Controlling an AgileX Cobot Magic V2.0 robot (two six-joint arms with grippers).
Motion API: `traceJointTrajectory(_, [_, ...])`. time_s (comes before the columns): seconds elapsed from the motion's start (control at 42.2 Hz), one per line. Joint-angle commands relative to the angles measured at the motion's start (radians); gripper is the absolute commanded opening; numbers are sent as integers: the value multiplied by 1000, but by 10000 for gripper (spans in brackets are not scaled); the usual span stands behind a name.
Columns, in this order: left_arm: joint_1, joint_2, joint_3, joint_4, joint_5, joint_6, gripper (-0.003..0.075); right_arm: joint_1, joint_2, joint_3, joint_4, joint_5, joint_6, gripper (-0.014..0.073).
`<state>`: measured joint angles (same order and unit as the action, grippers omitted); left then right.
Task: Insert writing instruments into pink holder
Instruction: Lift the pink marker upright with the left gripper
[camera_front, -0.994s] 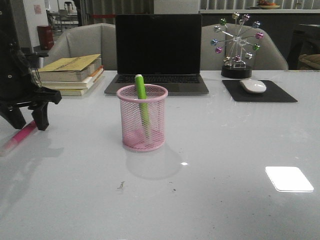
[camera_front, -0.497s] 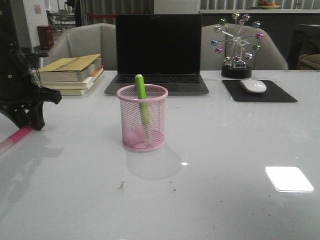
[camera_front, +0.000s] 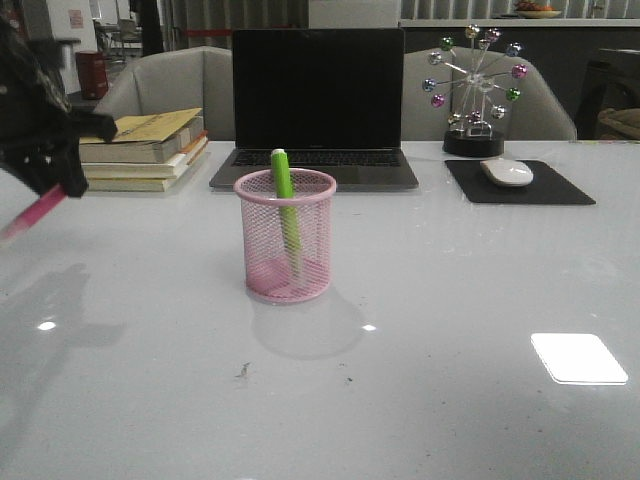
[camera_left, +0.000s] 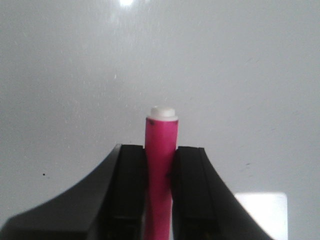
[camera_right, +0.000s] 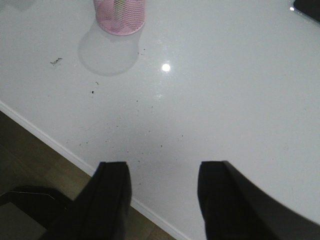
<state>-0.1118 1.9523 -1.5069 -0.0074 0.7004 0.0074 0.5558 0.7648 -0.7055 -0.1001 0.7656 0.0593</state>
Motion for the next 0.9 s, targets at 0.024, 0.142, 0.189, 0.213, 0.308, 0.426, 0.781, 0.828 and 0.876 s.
traceJointTrajectory(0.024, [-23,-209,83,-44,-173,-7,91,-4,-6,-26,-9,-62,-3,435])
traceJointTrajectory(0.142, [-62,-370,240,-44,-360,-7,91,-4,-6,-26,-9,-62,-3,435])
traceJointTrajectory(0.189, [-85,-427,299,-46,-431,-7,91,-4,-6,-26,-9,-62,-3,435])
traceJointTrajectory(0.213, [-92,-454,329,-46,-469,-7,91,-4,-6,-26,-9,-62,-3,435])
traceJointTrajectory(0.308, [-154,-559,456,-48,-647,-7,91,-4,-6,-26,-9,-62,-3,435])
traceJointTrajectory(0.426, [-242,-651,604,-48,-911,-7,91,-4,-6,-26,-9,-62,-3,435])
traceJointTrajectory(0.781, [-457,-522,737,-44,-1527,-7,91,-4,-6,-26,-9,-62,-3,435])
traceJointTrajectory(0.828, [-471,-478,735,-44,-1612,-7,91,-4,-6,-26,-9,-62,-3,435])
traceJointTrajectory(0.876, [-485,-431,735,-42,-1707,-7,91,-4,-6,-26,-9,-62,-3,435])
